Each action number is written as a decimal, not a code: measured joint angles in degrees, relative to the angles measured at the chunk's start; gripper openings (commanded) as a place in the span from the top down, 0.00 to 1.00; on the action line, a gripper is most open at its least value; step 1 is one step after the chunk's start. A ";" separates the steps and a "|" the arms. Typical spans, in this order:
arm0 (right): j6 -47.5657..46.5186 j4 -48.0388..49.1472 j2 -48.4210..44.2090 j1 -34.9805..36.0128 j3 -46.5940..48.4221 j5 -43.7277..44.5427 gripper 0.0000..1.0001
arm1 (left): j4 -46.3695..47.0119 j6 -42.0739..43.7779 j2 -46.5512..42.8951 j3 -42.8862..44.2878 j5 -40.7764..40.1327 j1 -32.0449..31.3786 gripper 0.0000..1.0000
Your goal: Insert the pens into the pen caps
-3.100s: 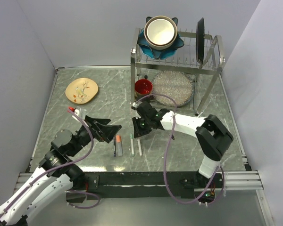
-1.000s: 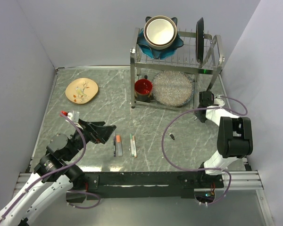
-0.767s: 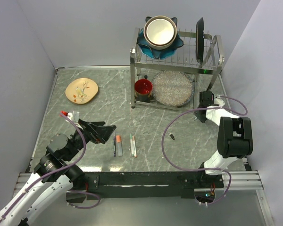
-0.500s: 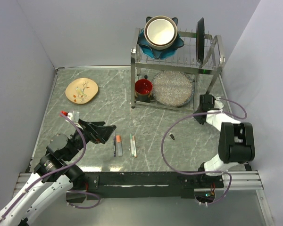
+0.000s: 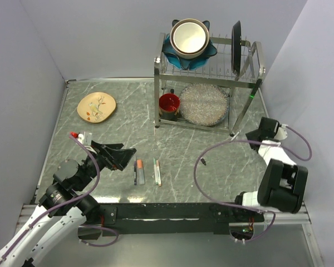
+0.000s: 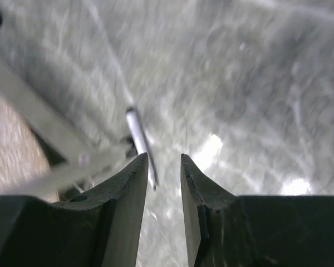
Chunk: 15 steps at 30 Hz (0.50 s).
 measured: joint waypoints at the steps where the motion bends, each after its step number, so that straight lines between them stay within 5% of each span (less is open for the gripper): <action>1: 0.17 -0.24 1.20 -0.76 1.11 -0.61 0.62 | 0.00 -0.02 -0.02 0.00 0.00 0.00 0.01; 15: 1.46 -7.45 20.79 -3.26 18.34 -9.57 0.61 | -0.09 -0.02 -0.72 0.00 0.02 0.00 0.01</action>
